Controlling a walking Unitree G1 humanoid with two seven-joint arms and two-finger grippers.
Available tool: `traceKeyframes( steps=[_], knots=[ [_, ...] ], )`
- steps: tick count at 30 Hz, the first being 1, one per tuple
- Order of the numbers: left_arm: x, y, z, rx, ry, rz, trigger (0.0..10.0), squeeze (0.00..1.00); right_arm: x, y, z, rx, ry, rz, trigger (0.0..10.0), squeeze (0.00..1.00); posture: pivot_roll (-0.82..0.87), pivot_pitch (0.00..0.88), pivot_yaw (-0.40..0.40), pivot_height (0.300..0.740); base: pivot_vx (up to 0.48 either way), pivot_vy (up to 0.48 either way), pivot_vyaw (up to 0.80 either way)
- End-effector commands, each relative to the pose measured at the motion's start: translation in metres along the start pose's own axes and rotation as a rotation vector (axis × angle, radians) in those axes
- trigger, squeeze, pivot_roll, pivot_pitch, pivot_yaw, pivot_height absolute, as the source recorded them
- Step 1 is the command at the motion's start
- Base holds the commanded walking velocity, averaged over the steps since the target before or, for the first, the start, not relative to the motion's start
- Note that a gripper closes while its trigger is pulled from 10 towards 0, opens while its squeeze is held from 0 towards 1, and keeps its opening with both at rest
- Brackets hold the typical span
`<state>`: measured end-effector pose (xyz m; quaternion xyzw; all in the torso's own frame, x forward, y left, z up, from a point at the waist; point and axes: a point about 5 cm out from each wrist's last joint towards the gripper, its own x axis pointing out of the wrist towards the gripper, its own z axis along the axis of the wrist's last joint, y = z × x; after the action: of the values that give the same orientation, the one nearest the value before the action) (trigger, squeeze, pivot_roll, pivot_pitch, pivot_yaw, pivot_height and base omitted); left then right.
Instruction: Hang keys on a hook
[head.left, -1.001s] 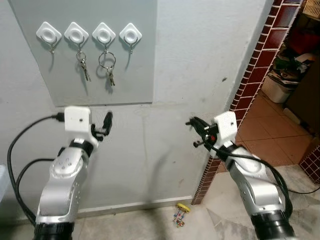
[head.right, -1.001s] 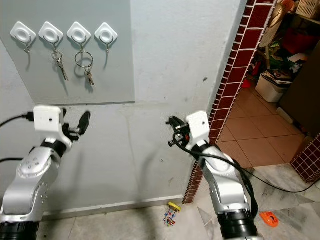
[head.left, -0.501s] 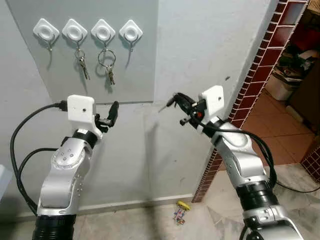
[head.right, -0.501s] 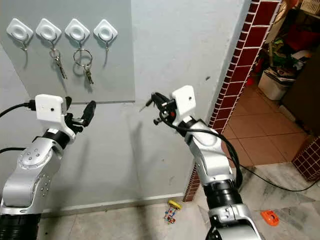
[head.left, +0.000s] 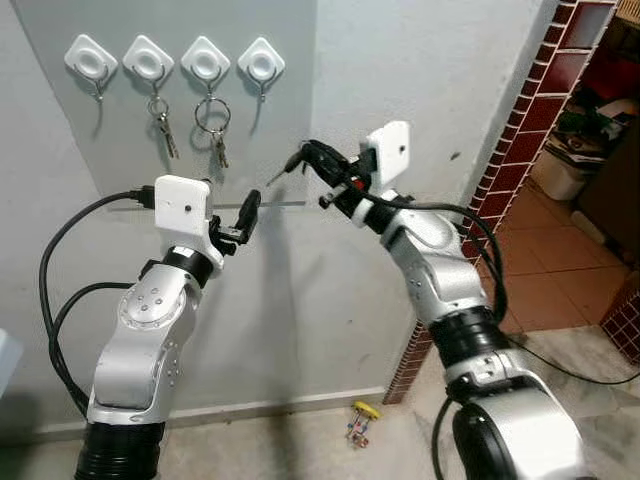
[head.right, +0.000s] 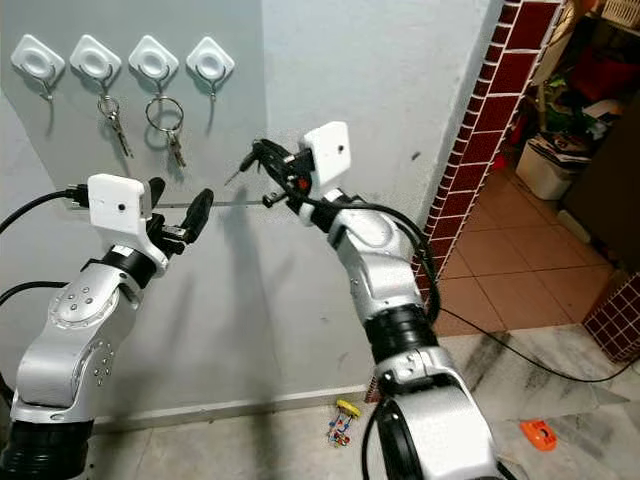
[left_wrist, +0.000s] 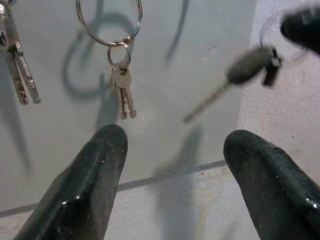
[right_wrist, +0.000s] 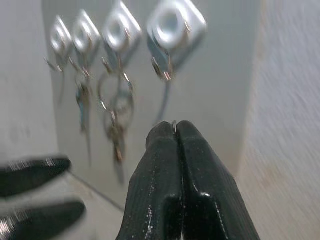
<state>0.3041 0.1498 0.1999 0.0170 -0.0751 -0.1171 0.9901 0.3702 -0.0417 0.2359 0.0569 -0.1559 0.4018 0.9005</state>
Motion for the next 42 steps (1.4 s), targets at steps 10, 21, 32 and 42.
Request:
traceKeyframes(
  steps=[10,21,32,42],
  knots=[
    [0.001,-0.001,0.008,0.008,-0.02,0.001,10.0,0.0,0.024,0.014,0.01,0.097,-0.092,0.027,10.0,0.0,-0.04,0.0,-0.033,0.728,0.0,0.0,0.0],
    [0.001,-0.002,0.01,0.008,-0.025,-0.001,10.0,0.0,0.035,0.016,0.015,0.152,-0.127,0.019,10.0,0.0,-0.04,0.0,-0.031,0.728,0.0,0.0,0.0],
    [-0.001,0.0,0.01,0.004,-0.019,0.009,10.0,0.0,0.044,0.014,0.021,0.221,-0.146,-0.01,10.0,0.0,-0.04,0.001,-0.037,0.728,0.0,0.0,0.0],
    [-0.001,-0.001,0.009,-0.005,-0.016,0.014,10.0,0.0,0.052,0.013,0.028,0.274,-0.157,-0.016,10.0,0.0,-0.03,0.007,-0.042,0.728,0.0,0.0,0.0]
  ],
)
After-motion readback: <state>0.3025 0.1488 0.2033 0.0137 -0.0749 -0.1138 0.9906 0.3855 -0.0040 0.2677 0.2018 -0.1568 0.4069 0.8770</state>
